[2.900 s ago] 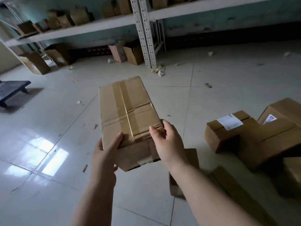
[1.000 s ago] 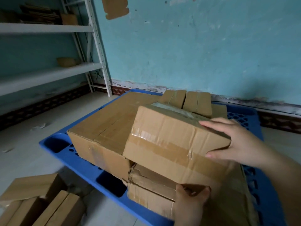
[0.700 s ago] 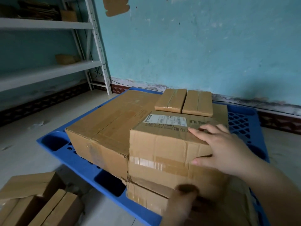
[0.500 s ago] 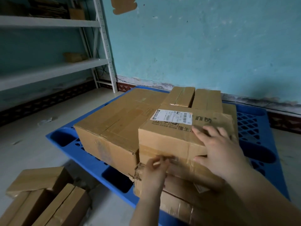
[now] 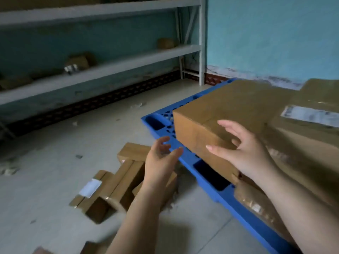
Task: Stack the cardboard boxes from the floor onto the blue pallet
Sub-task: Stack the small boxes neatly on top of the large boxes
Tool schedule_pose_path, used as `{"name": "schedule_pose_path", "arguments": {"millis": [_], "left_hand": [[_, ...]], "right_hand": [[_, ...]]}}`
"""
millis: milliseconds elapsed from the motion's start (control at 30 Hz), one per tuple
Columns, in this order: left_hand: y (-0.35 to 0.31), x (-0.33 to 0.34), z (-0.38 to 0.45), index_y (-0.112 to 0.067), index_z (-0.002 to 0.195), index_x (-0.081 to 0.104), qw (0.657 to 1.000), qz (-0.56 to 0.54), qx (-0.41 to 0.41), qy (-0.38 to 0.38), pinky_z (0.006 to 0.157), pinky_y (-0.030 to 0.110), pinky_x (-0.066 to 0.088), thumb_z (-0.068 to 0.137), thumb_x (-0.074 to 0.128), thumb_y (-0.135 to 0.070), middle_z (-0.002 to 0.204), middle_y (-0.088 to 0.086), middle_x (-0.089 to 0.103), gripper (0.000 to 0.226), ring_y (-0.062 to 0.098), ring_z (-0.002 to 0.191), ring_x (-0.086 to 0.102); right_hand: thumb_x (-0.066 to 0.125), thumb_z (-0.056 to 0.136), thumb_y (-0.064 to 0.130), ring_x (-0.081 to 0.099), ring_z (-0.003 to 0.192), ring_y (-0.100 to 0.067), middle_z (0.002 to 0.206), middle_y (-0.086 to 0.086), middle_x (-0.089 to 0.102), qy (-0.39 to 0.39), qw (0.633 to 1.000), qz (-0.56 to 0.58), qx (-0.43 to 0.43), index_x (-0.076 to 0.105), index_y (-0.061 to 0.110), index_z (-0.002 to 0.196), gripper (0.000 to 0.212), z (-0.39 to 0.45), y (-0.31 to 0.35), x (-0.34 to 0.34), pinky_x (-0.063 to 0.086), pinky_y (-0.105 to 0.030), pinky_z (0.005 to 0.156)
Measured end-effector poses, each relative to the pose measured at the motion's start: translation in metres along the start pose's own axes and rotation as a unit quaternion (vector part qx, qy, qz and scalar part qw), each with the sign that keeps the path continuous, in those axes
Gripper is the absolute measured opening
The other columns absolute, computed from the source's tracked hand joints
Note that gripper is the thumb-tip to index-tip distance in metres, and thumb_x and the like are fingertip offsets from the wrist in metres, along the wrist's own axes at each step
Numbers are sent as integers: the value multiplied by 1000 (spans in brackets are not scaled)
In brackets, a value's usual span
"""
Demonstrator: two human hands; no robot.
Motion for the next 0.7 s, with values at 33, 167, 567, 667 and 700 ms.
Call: {"name": "schedule_pose_path", "arguments": {"millis": [33,167,567,667,700], "left_hand": [[10,-11,-2,-27,114,52,1000,6,-8,3,55,10,49,82,65,-21,103,-7,58,35,3,82,58],[98,-125,-33,-24,114,54,990,53,-85,-95,52,14,46,80,67,-20,107,-2,59,36,10,86,58],[320,-219,-161,-8,124,40,869,0,-448,-209,54,28,45,77,68,-29,100,6,56,58,20,81,56],[339,-195,-172,-14,128,31,849,-64,-494,-177,61,29,41,80,64,-33,82,3,53,62,16,72,51],[342,-189,-170,-16,125,34,849,-77,-493,-174,59,28,39,80,64,-31,80,1,52,56,15,68,48]], "right_hand": [[77,55,45,46,113,2,117,25,51,10,1000,14,6,52,46,112,62,-2,-1,8,38,-28,97],[81,59,36,48,116,-4,122,20,52,184,980,62,51,50,43,113,63,-30,-15,146,41,-36,98],[70,75,41,30,136,-24,152,-1,24,496,832,-222,110,18,28,144,88,-170,-126,377,36,-37,103],[69,77,38,27,137,-24,153,-4,22,517,808,-248,134,12,23,146,91,-184,-154,378,32,-34,105],[69,77,36,29,136,-23,152,-4,25,514,811,-247,135,14,21,146,89,-185,-159,378,32,-32,104]]}}
Point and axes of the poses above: each hand's wrist, its own z-axis towards the middle knuckle, its own x-axis out of the palm, y = z × x, the point moved 8 cm from there along z, towards the middle knuckle
